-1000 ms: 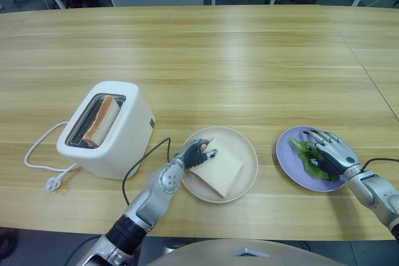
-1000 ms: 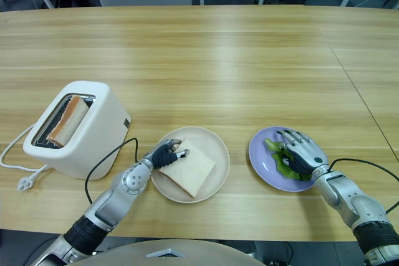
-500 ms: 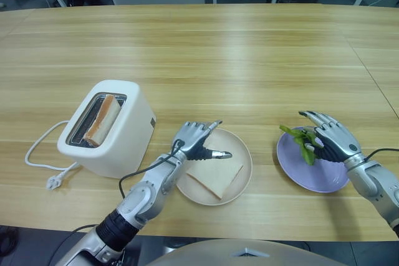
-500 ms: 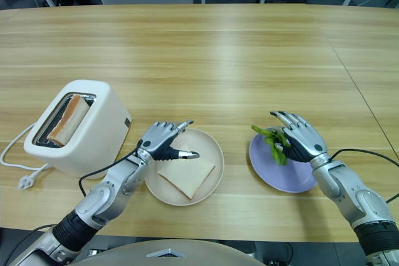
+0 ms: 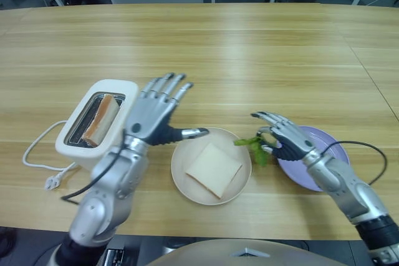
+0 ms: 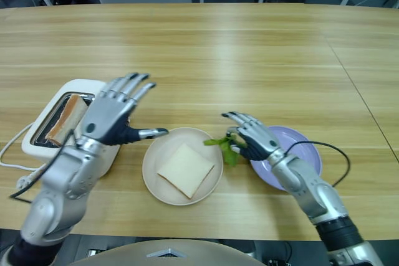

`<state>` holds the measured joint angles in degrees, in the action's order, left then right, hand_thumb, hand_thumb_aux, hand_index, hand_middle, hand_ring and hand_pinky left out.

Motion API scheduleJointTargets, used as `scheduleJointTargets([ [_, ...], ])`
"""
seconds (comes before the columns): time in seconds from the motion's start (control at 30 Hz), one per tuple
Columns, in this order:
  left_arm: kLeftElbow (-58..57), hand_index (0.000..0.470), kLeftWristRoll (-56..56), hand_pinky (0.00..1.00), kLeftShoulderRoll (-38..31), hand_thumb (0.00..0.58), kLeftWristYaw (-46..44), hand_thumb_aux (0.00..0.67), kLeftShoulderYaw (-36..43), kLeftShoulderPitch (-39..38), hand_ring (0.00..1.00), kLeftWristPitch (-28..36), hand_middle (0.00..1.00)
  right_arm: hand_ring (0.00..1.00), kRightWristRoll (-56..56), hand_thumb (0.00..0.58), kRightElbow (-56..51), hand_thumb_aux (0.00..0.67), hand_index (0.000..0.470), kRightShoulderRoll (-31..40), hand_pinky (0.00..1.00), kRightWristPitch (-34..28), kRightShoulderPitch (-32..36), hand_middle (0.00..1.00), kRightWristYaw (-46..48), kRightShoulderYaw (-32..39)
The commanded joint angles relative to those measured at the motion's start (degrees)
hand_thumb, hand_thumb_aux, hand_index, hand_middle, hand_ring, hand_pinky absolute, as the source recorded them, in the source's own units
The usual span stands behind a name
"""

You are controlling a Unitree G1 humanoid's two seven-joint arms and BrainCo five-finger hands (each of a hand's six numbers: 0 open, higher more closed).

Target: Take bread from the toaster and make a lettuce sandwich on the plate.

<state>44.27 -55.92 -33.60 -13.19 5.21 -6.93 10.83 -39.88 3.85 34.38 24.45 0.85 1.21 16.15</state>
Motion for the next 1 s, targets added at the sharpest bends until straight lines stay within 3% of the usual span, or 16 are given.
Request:
scheduleJointTargets([
  [0.03,3.8,0.0,2.2,0.0,-0.7,0.0,-3.1,0.0,-9.8,-3.7,0.0,0.7,0.0,0.0,-3.4,0.58,-2.3,0.67,0.46,-2.7,0.0,0.3,2.3,0.0,1.8,4.5],
  [0.37,1.4,0.0,4.1,0.0,-0.1,0.0,-3.4,0.0,-28.2,-12.2,0.0,-0.5,0.0,0.0,-9.1,0.58,-7.7,0.67,0.46,-10.2,0.0,0.3,6.8,0.0,1.4,13.4],
  [0.9,-8.9,0.0,1.7,0.0,1.3,0.0,-1.0,0.0,-29.5,-15.2,0.0,-2.6,0.0,0.0,-12.1,0.58,-9.2,0.662,0.455,-15.3,0.0,-1.4,8.0,0.0,-1.7,16.3],
  [0.93,-9.7,0.0,1.5,0.0,1.2,0.0,-0.9,0.0,-29.2,-15.1,0.0,-2.6,0.0,0.0,-12.3,0.441,-8.9,0.342,0.235,-15.2,0.0,-1.6,7.9,0.0,-2.0,16.2],
  [0.97,-10.4,0.0,1.2,0.0,1.2,0.0,-0.8,0.0,-28.9,-15.0,0.0,-2.5,0.0,0.0,-12.3,0.0,-8.6,0.0,0.0,-15.0,0.0,-1.7,7.8,0.0,-2.1,16.1],
  [1.0,-11.1,0.0,0.9,0.0,1.2,0.0,-0.7,0.0,-28.7,-14.9,0.0,-2.5,0.0,0.0,-12.3,0.0,-8.3,0.0,0.0,-14.8,0.0,-1.7,7.6,0.0,-2.2,16.0],
])
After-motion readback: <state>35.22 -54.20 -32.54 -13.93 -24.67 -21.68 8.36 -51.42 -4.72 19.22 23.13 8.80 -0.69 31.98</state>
